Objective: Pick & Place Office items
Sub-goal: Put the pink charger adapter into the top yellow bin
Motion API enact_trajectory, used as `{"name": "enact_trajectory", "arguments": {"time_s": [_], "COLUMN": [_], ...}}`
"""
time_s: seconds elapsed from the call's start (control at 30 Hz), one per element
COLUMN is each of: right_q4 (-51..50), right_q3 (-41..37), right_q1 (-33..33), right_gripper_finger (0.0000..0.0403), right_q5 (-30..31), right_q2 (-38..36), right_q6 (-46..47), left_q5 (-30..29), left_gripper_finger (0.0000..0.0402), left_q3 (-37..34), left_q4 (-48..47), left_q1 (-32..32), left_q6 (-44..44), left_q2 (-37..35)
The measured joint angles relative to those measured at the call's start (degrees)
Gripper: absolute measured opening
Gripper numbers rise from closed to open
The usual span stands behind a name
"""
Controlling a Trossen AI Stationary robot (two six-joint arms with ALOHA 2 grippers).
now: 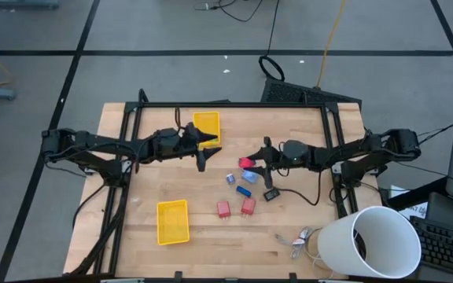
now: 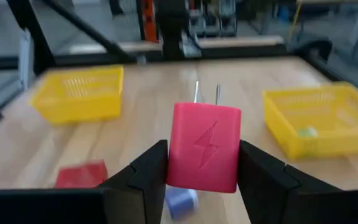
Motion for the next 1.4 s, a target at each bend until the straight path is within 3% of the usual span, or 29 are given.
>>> {"name": "enact_trajectory", "arguments": {"time_s": [0.23,0.33,0.6,0.83,1.07,1.4], "right_q4": [13.8,18.7,21.0,21.4,21.7,22.5], "right_q3": [0.0,0.0,0.0,0.0,0.0,0.0], "right_q1": [0.0,0.0,1.5,1.6,1.6,1.6], "right_gripper_finger": [0.0155,0.0153,0.0156,0.0155,0.0151,0.0152], "right_q5": [-7.7,-10.6,-12.0,-11.9,-11.9,-13.0], "right_q2": [0.0,0.0,0.0,0.0,0.0,-0.2], "right_q6": [0.0,0.4,0.4,0.0,0.0,0.1], "left_q5": [9.3,10.7,8.8,4.6,-0.4,1.0], "left_gripper_finger": [0.025,0.025,0.025,0.025,0.025,0.025], "left_q3": [0.0,0.0,0.0,0.1,3.6,12.1], "left_q4": [6.1,8.8,12.0,27.4,27.4,26.6], "left_q1": [-4.1,-5.8,-10.8,-11.9,-11.6,-11.9], "left_q6": [1.2,1.2,6.6,7.7,7.2,8.9], "left_q2": [0.0,0.0,5.2,11.6,15.5,21.5]}}
